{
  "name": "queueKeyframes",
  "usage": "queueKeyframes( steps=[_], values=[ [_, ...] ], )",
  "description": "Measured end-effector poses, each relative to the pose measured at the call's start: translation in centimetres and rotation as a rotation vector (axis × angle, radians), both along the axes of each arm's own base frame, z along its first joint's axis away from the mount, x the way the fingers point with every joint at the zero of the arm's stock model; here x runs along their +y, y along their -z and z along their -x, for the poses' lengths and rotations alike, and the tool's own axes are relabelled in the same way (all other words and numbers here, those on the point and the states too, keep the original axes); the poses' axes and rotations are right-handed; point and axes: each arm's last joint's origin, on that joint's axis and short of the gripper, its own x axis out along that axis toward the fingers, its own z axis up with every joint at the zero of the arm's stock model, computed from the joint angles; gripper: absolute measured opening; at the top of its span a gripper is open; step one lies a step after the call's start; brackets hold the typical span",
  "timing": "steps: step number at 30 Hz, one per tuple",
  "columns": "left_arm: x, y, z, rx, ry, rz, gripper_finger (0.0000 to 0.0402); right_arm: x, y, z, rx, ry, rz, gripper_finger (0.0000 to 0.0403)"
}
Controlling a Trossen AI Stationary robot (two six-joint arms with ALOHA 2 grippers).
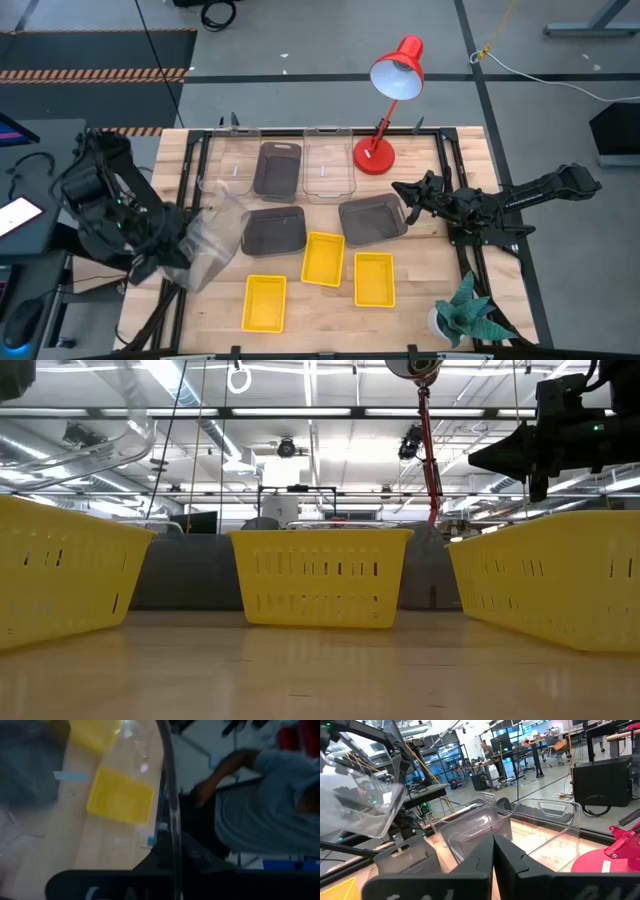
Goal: Stack baskets by color
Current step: Stack the bottom transparent bin on top of the top left transparent bin
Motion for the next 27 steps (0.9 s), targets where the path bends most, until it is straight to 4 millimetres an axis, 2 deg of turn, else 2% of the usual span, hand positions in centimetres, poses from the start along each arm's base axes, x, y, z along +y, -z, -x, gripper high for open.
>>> queueKeyframes(
  steps=[6, 9, 18, 24, 27],
  values=[
    [2.4, -0.8, 0.8, -0.225, -0.035, -0.157, 0.0007, 0.0, 0.0, 0.0, 0.000, 0.000, 0.000, 0.0013],
    [3.1, -0.8, 1.0, -0.269, -0.031, -0.247, 0.0007, 0.0, 0.0, 0.0, 0.000, 0.000, 0.000, 0.0013],
    [5.0, 1.1, 0.9, -0.153, -0.111, -0.666, 0.0007, 0.0, 0.0, 0.0, 0.000, 0.000, 0.000, 0.0013],
    [3.6, 1.8, -1.6, -0.086, -0.049, -0.917, 0.0007, 0.0, 0.0, 0.0, 0.000, 0.000, 0.000, 0.0013],
    [3.2, 3.0, -2.9, -0.016, -0.029, -1.013, 0.0007, 0.0, 0.0, 0.0, 0.000, 0.000, 0.000, 0.0013]
  ],
)
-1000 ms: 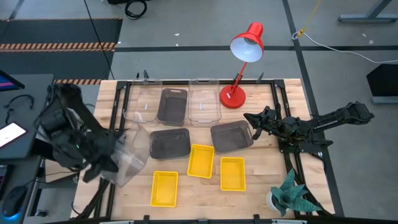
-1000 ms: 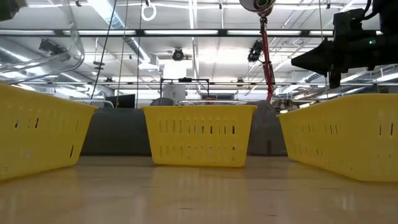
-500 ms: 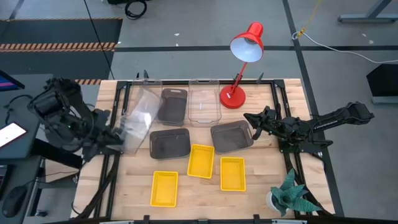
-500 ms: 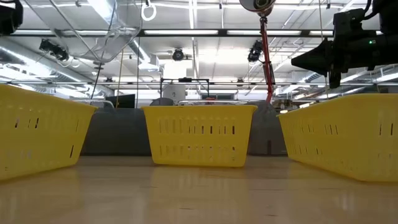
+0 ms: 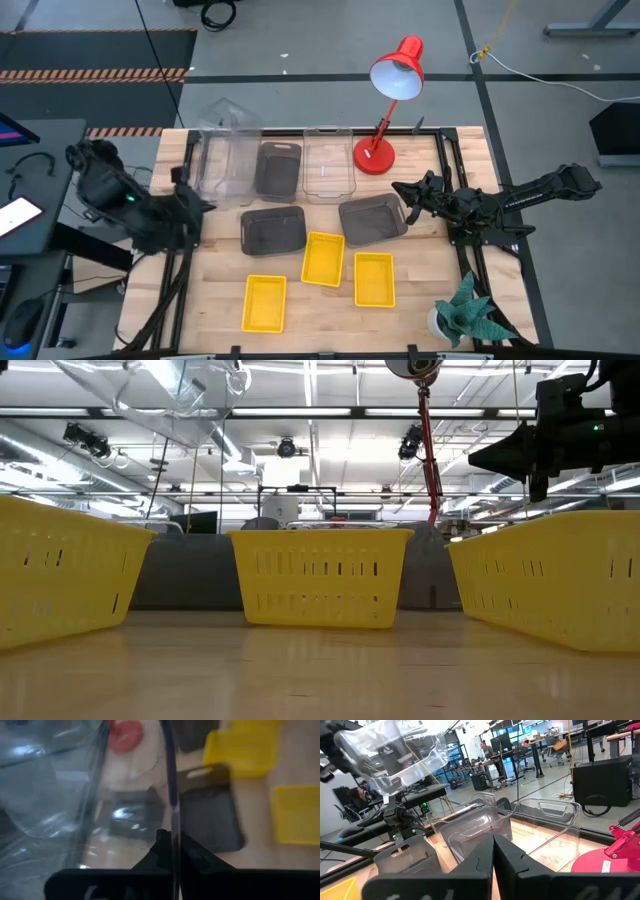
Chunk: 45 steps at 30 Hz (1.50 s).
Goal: Stack baskets by color
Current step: Stack the bottom transparent bin on top of the top left transparent bin
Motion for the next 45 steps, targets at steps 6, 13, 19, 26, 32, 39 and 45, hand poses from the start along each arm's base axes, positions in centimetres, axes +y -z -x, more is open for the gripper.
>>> queueKeyframes(
  steps=[6, 13, 19, 26, 32, 39, 45],
  values=[
    [0.2, 4.1, -1.9, 0.208, -0.077, -0.055, 0.0007, 0.0, 0.0, 0.0, -0.001, 0.000, 0.000, 0.0013],
    [2.6, 6.4, -3.0, 0.337, -0.230, -0.079, 0.0007, 0.0, 0.0, 0.0, -0.001, 0.000, 0.000, 0.0013],
    [4.9, 8.5, -4.1, 0.524, -0.298, -0.099, 0.0007, 0.0, 0.0, 0.0, -0.001, 0.000, 0.000, 0.0013],
    [6.3, 10.3, -6.1, 0.739, -0.244, -0.162, 0.0007, 0.0, 0.0, 0.0, 0.000, 0.000, 0.000, 0.0013],
    [6.9, 11.7, -6.6, 0.825, -0.243, -0.121, 0.0007, 0.0, 0.0, 0.0, 0.000, 0.000, 0.000, 0.0013],
    [6.7, 11.7, -6.9, 0.791, -0.213, -0.090, 0.0007, 0.0, 0.0, 0.0, 0.000, 0.000, 0.000, 0.0013],
    [6.7, 11.8, -7.2, 0.780, -0.175, -0.051, 0.0007, 0.0, 0.0, 0.0, 0.000, 0.000, 0.000, 0.0013]
  ],
)
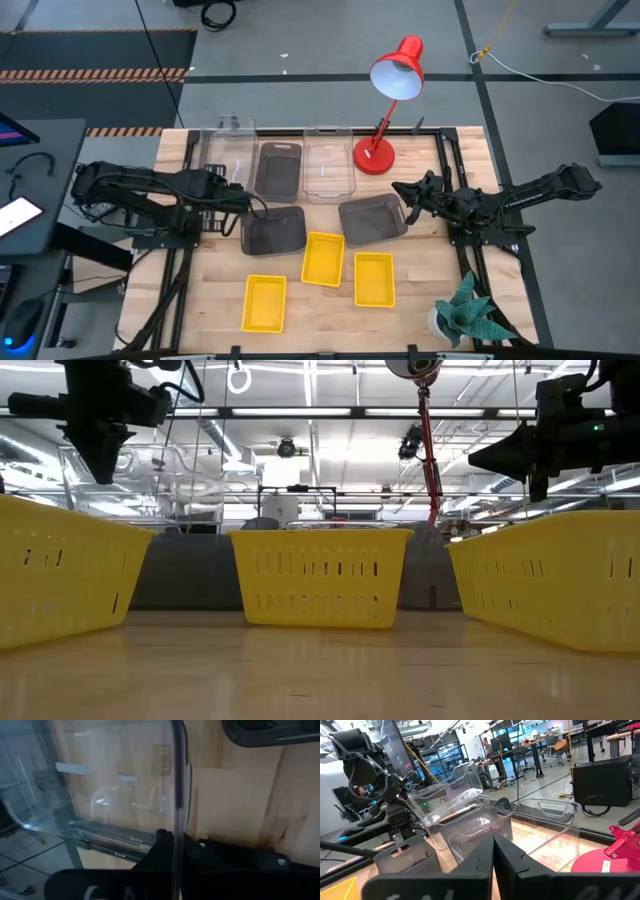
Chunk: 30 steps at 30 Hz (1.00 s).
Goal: Stack baskets by color
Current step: Stack the bottom transparent bin on top of the top left transparent bin
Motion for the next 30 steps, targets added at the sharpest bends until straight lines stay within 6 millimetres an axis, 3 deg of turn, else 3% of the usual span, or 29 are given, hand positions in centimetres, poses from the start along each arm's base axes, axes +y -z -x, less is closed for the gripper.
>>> queueKeyframes(
  steps=[10, 15, 24, 30],
  values=[
    [-0.18, 0.12, -0.05, -0.011, -0.043, 0.075, 0.0029, 0.00, 0.00, 0.00, 0.000, 0.000, 0.000, 0.0013],
    [-0.17, 0.12, -0.05, -0.013, -0.049, 0.074, 0.0079, 0.00, 0.00, 0.00, 0.000, 0.000, 0.000, 0.0013],
    [-0.15, 0.10, -0.03, -0.033, -0.094, 0.059, 0.0205, 0.00, 0.00, 0.00, 0.000, 0.000, 0.000, 0.0013],
    [-0.10, 0.08, -0.05, -0.036, -0.094, 0.044, 0.0236, 0.00, 0.00, 0.00, 0.000, 0.000, 0.000, 0.0013]
  ],
)
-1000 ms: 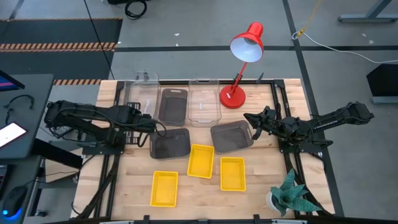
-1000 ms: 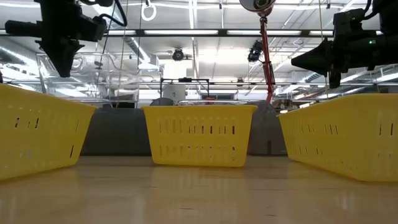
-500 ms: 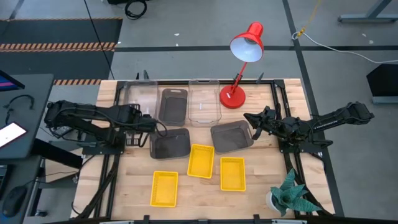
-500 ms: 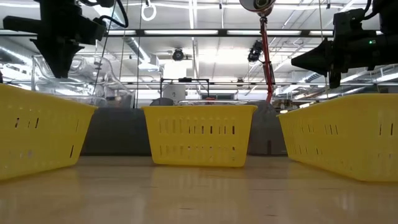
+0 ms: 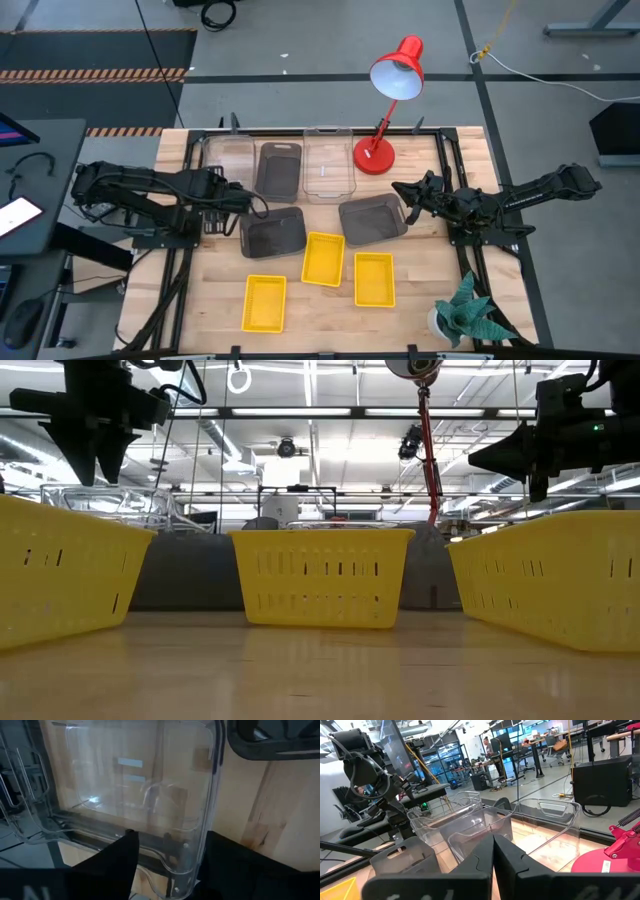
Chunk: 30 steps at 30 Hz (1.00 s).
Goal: Stack baskets by color
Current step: Stack the bottom transparent bin on top of the top left transparent bin, then stack the bottom left black bin on top of the top black bin
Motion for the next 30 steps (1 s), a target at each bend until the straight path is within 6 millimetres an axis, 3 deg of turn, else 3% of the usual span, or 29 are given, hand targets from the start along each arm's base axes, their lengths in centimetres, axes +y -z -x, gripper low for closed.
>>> queueKeyframes(
  steps=[5, 9, 13, 18, 24, 30],
  values=[
    [0.1, -1.0, -0.5, -0.062, 0.005, -0.037, 0.0225, 0.0, 0.0, 0.0, 0.000, 0.000, 0.000, 0.0013],
    [0.1, -2.7, -1.6, -0.215, -0.027, -0.050, 0.0207, 0.0, 0.0, 0.0, 0.000, 0.000, 0.000, 0.0013],
    [-0.4, -3.6, -2.7, -0.333, 0.005, 0.058, 0.0194, 0.0, 0.0, 0.0, 0.000, 0.000, 0.000, 0.0013],
    [-2.8, -2.1, -3.1, -0.308, 0.230, 0.260, 0.0179, 0.0, 0.0, 0.0, -0.001, 0.000, 0.000, 0.0013],
    [-5.3, -0.1, -2.0, -0.174, 0.532, 0.231, 0.0177, 0.0, 0.0, 0.0, 0.000, 0.000, 0.000, 0.0013],
    [-7.5, 1.0, -2.6, -0.103, 0.705, 0.158, 0.0206, 0.0, 0.0, 0.0, 0.000, 0.000, 0.000, 0.0013]
  ],
)
